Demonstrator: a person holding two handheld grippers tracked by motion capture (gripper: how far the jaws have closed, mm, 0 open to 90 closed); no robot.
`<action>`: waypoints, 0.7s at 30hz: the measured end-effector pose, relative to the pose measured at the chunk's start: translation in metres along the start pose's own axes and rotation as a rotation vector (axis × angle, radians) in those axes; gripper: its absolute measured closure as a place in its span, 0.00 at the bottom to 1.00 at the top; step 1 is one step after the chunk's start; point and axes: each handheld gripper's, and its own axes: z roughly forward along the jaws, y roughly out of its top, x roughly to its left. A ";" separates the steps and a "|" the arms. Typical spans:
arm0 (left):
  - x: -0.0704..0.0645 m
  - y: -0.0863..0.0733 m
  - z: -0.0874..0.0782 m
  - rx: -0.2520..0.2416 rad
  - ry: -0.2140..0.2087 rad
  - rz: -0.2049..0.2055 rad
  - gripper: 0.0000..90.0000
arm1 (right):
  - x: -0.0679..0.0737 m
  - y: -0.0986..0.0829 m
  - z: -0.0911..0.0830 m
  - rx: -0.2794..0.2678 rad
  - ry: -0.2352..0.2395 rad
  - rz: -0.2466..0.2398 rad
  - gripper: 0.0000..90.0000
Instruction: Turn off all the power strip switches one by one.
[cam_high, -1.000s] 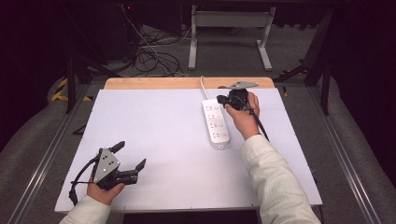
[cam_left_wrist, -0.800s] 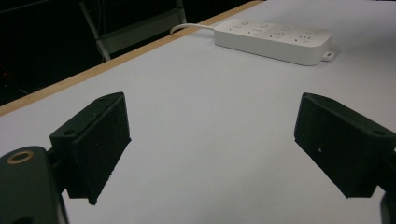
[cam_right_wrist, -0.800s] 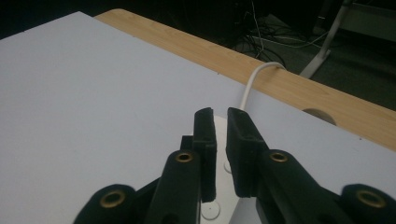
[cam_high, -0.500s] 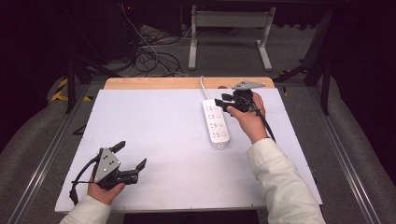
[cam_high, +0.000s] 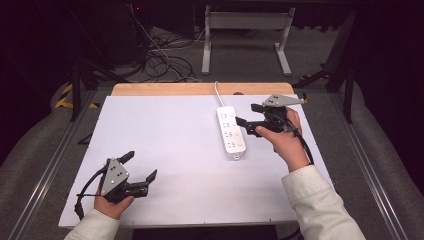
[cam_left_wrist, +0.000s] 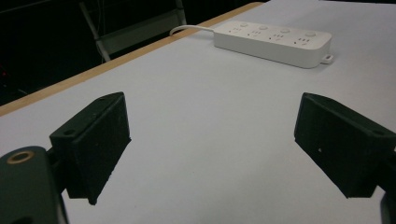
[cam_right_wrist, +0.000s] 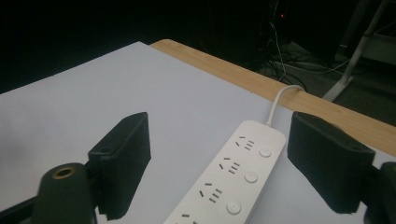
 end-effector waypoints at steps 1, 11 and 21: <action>0.000 0.000 0.000 -0.003 0.000 0.001 0.12 | 0.002 -0.001 -0.004 -0.005 0.005 -0.003 0.23; -0.002 0.002 -0.003 -0.006 -0.008 -0.012 0.12 | 0.014 -0.028 -0.039 -0.006 0.073 -0.009 0.18; -0.002 0.003 -0.009 -0.009 -0.010 -0.022 0.12 | 0.017 -0.068 -0.059 -0.019 0.106 0.015 0.18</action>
